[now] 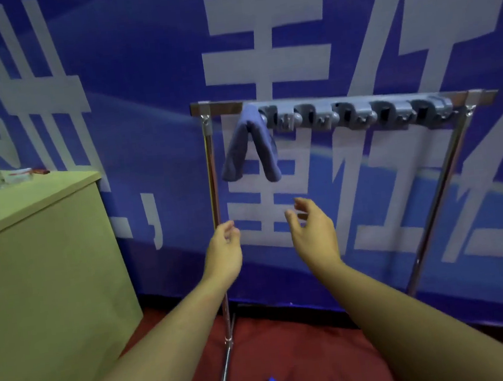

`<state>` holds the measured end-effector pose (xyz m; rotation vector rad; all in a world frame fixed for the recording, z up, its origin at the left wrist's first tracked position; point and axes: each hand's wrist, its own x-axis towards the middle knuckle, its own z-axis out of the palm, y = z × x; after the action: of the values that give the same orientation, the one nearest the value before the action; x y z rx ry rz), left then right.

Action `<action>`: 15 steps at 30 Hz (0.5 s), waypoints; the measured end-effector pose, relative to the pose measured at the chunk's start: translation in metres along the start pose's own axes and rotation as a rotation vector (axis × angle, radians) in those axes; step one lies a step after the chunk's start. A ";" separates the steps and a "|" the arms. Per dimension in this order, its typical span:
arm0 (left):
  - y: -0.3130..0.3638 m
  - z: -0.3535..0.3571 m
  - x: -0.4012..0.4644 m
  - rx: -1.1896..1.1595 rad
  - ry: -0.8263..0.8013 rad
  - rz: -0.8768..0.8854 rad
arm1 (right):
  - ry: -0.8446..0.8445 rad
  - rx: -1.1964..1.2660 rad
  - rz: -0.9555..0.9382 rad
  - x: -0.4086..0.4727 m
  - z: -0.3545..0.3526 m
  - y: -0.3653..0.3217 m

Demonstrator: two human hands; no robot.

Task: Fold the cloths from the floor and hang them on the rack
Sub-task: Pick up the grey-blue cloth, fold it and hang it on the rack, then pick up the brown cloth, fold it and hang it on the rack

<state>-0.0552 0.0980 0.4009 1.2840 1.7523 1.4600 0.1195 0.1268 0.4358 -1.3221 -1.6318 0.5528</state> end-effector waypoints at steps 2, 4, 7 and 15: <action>-0.043 0.013 -0.029 0.002 -0.055 -0.075 | -0.038 -0.049 0.049 -0.033 0.007 0.037; -0.088 0.029 -0.062 0.033 -0.118 -0.149 | -0.099 -0.094 0.097 -0.074 0.017 0.077; -0.150 0.053 -0.104 0.049 -0.198 -0.241 | -0.230 -0.165 0.158 -0.134 0.038 0.143; -0.298 0.107 -0.171 0.079 -0.304 -0.533 | -0.542 -0.265 0.402 -0.235 0.085 0.287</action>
<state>0.0071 0.0028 0.0598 0.9145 1.7733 0.8573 0.1877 0.0182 0.0774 -1.8282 -1.9250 1.0333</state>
